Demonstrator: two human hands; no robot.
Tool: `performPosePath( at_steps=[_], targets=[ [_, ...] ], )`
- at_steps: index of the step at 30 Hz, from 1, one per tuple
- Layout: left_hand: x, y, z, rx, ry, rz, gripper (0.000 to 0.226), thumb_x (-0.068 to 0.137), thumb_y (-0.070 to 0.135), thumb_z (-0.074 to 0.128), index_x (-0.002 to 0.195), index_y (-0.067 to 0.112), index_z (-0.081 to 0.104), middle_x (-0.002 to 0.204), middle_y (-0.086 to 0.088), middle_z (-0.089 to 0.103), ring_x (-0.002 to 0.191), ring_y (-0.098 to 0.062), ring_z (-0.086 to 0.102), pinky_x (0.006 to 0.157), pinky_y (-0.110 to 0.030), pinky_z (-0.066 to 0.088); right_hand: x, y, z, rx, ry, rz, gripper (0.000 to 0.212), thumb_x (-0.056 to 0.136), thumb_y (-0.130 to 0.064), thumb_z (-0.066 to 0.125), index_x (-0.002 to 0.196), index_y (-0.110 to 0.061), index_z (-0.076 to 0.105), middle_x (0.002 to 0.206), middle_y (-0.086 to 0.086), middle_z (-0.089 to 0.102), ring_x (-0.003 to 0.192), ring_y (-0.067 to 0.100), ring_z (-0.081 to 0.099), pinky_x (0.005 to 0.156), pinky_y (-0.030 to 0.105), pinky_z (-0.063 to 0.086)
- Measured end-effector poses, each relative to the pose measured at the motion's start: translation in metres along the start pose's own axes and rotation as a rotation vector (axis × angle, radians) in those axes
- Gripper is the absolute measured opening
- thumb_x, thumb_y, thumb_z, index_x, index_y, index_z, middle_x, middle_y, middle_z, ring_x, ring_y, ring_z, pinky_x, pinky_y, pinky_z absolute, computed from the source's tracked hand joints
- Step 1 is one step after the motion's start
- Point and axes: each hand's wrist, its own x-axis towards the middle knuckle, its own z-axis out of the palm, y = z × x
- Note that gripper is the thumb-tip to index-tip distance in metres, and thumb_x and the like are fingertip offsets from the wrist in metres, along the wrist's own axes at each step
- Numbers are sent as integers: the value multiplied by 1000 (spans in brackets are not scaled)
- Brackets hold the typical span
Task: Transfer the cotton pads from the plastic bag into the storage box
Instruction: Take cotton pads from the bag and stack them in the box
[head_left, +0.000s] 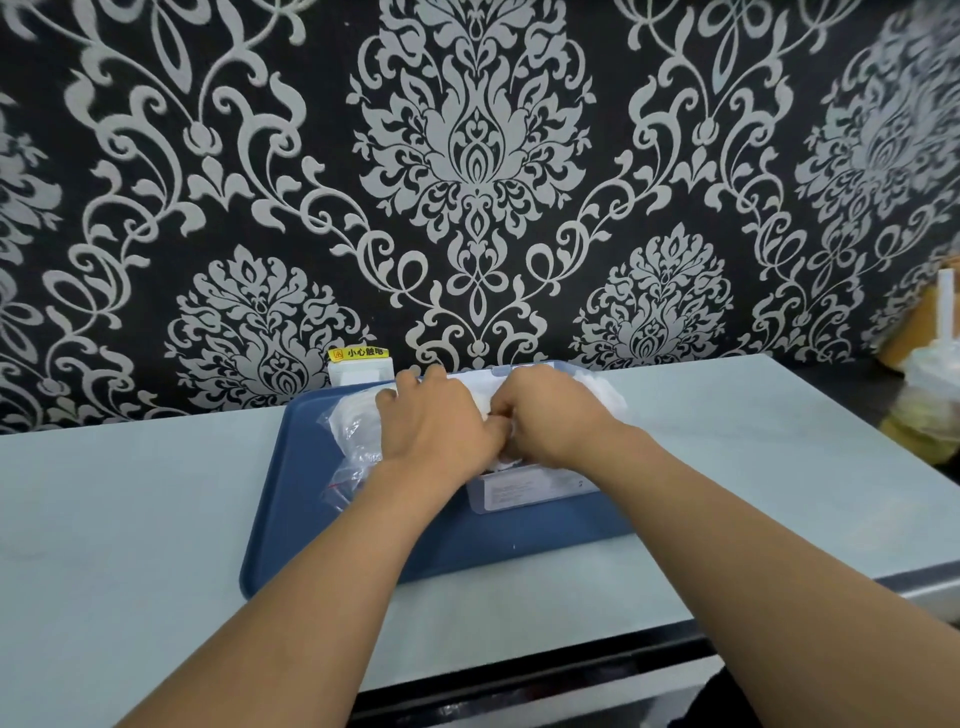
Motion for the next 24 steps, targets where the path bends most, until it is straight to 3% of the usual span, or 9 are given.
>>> performPosePath(
  at_steps=[3,6,8,12,16,19,21,24],
  targets=[
    [6,2,-1,-26,-7,-49,59,85,61,50,111,11,66,118,-5,60,119,-30,45,96,-46,36,2,-2,4,-28,40,-12,29,61,-7,73,47,-18,51,60,-2,64,98,25,70,70,35,57],
    [8,7,-1,85,-81,-66,58,89,60,44,120,15,64,126,-3,55,126,-27,38,101,-46,34,-2,-5,3,-79,18,1,21,65,-11,76,58,-20,59,67,-4,62,84,25,68,57,25,45],
    [9,10,0,174,-129,-67,60,92,60,38,126,16,61,134,-4,49,130,-27,33,103,-46,31,-4,-8,0,-136,18,-29,18,66,-13,78,72,-25,67,76,-6,57,81,23,65,56,24,37],
    [10,6,0,228,-195,-36,61,93,63,36,126,19,63,138,-5,45,131,-28,29,104,-46,29,-7,-2,-6,-224,42,-94,41,67,-14,82,101,-35,72,99,-7,53,93,18,59,68,27,37],
    [3,-4,-7,172,-244,60,66,91,67,33,121,19,66,140,-8,42,132,-31,27,107,-49,28,-1,-2,-7,-235,43,-148,43,60,-32,91,98,-35,71,97,-8,42,100,16,43,75,30,31],
    [-1,-10,-13,159,-297,99,67,82,68,49,124,18,64,144,-10,39,136,-32,25,108,-49,27,1,0,-4,-145,66,-119,42,58,-31,92,92,-32,67,99,-8,50,99,18,50,79,34,39],
    [-1,-11,-15,152,-292,105,60,77,61,59,117,17,65,138,-9,43,133,-33,29,107,-46,32,3,2,-2,-81,91,-95,46,54,-29,94,88,-29,63,95,-10,53,90,16,53,73,32,44],
    [6,-9,-11,132,-162,71,52,73,54,74,108,17,64,118,-4,58,119,-27,45,88,-33,39,6,1,2,-6,140,-87,50,50,-26,93,82,-29,55,84,-12,55,80,16,55,64,32,47]
  ],
)
